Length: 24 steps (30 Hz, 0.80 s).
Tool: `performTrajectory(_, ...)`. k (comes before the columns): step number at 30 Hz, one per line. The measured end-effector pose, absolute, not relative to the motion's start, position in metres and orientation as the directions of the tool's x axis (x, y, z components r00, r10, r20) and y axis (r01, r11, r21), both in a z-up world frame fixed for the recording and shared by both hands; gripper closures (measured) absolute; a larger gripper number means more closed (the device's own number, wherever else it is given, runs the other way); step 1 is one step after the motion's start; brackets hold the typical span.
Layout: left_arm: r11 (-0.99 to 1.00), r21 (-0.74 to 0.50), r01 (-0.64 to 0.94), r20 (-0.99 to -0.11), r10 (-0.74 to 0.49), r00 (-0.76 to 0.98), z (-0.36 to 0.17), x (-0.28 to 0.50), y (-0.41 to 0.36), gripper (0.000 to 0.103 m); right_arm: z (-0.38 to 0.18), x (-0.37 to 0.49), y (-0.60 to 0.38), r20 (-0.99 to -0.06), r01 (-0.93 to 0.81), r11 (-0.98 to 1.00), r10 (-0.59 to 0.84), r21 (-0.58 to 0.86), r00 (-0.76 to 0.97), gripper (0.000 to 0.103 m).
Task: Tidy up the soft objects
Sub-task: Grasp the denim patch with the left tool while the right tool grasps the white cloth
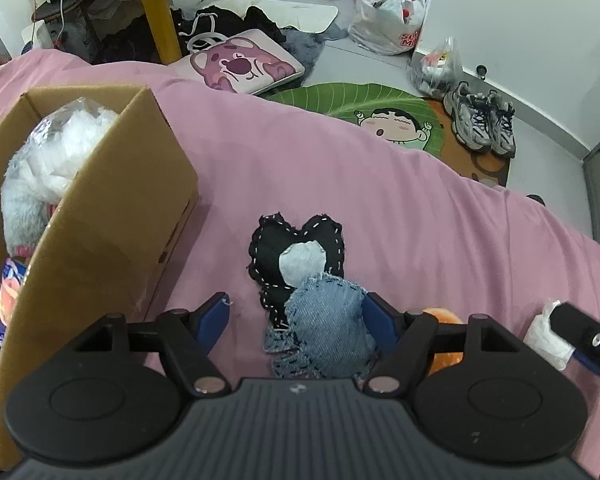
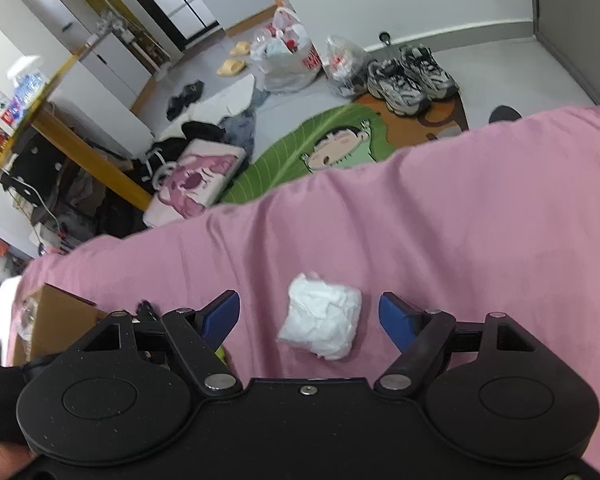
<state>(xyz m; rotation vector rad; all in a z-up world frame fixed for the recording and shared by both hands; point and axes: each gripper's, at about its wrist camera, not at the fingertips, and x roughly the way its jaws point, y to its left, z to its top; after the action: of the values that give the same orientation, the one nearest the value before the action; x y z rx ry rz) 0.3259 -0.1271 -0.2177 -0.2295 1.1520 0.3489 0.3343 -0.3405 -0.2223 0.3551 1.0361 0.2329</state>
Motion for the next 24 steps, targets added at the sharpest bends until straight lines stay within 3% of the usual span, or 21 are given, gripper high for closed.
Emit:
performTrajectory(7,0.911,-0.027,-0.412,-0.936,0.122,0.331,-0.225,0.325,-0.119,0.029,-0.224,0.338,-0.328,-0.804,-0.041,0.930,0.338,0.366,0.489,0.029)
performTrajectory(10,0.903,-0.033,-0.429,-0.943,0.114,0.314,-0.224,0.317,-0.114,0.030,-0.226,0.336,-0.325,-0.816,-0.050,0.943,0.312,0.330,0.486,0.043)
performTrajectory(12,0.898,-0.049,-0.437,-0.949,0.094,0.300,-0.226,0.310,-0.110,0.030,-0.227,0.336,-0.328,-0.819,-0.041,0.944,0.304,0.327,0.487,0.061)
performTrajectory(14,0.898,-0.067,-0.435,-0.952,0.073,0.298,-0.226,0.303,-0.108,0.032,-0.227,0.334,-0.332,-0.814,-0.029,0.939,0.312,0.343,0.490,0.063)
performTrajectory(17,0.897,-0.103,-0.430,-0.950,0.040,0.311,-0.226,0.294,-0.106,0.049,-0.224,0.330,-0.332,-0.808,-0.034,0.937,0.318,0.348,0.496,0.064)
performTrajectory(19,0.896,-0.128,-0.425,-0.947,0.016,0.320,-0.225,0.291,-0.107,0.072,-0.222,0.327,-0.331,-0.801,-0.035,0.932,0.330,0.362,0.499,0.064)
performTrajectory(24,0.891,-0.154,-0.426,-0.935,0.008,0.355,-0.217,0.280,-0.105,0.078,-0.213,0.315,-0.318,-0.794,-0.062,0.931,0.341,0.361,0.504,0.064)
